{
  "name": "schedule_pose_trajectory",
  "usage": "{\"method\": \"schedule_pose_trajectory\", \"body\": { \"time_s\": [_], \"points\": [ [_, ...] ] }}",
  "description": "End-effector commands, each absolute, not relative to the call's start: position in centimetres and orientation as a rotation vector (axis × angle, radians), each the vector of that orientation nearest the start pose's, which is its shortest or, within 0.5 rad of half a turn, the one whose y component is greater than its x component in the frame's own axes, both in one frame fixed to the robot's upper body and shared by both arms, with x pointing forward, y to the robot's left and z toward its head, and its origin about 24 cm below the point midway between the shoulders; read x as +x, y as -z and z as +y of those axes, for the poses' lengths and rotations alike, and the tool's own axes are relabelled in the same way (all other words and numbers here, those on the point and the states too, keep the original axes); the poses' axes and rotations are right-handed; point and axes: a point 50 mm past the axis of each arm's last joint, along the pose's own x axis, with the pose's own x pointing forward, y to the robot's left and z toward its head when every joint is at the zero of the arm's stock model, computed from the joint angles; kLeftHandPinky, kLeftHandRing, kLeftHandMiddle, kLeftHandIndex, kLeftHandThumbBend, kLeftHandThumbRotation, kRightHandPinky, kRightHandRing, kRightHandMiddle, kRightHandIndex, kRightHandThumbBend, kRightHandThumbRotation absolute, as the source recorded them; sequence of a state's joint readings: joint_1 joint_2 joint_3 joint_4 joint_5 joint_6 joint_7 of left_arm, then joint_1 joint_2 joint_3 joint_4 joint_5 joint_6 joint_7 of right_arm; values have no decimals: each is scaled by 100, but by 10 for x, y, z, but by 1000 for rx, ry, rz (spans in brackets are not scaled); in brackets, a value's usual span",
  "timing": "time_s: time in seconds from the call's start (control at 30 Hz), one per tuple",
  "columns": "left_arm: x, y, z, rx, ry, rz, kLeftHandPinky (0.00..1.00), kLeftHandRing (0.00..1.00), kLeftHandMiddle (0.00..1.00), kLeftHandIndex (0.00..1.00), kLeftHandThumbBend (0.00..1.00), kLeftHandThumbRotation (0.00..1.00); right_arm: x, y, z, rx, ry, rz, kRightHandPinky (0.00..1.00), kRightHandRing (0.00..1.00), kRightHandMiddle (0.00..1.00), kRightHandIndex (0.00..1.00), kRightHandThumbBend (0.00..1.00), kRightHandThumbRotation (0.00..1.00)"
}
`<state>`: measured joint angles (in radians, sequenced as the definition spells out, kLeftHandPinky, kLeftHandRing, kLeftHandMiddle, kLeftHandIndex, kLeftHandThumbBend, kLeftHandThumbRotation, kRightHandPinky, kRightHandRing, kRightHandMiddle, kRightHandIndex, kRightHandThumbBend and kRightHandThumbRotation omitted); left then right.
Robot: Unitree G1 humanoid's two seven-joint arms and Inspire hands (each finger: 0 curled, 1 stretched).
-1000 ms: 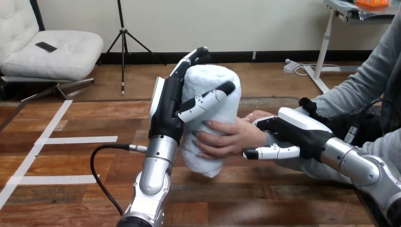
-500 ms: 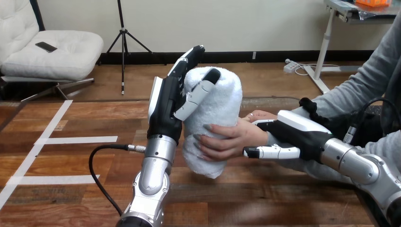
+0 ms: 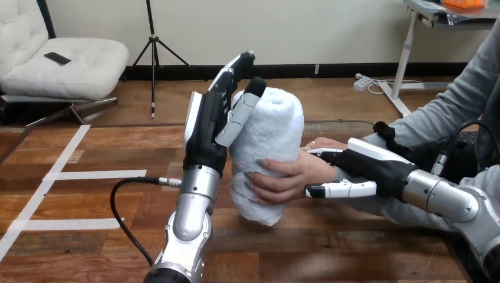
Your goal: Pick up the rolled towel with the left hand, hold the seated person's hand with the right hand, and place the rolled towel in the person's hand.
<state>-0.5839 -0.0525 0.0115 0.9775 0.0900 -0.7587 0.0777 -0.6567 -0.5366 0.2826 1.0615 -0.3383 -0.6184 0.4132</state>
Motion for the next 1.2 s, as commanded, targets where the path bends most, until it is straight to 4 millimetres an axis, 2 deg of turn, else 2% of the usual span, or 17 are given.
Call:
{"method": "schedule_pose_trajectory", "body": {
  "time_s": [0.0,0.53,1.17],
  "points": [
    [337,-87,90,38,149,-494,96,92,89,85,86,86,351,-81,-210,-935,-655,-49,75,87,90,92,100,87],
    [325,-89,105,40,143,-540,98,93,90,88,87,89,345,-79,-220,-849,-597,-84,81,89,91,92,100,98],
    [295,-93,138,80,140,-562,96,92,91,87,85,89,334,-78,-233,-720,-510,-144,83,90,91,92,100,100]
  ]
}}
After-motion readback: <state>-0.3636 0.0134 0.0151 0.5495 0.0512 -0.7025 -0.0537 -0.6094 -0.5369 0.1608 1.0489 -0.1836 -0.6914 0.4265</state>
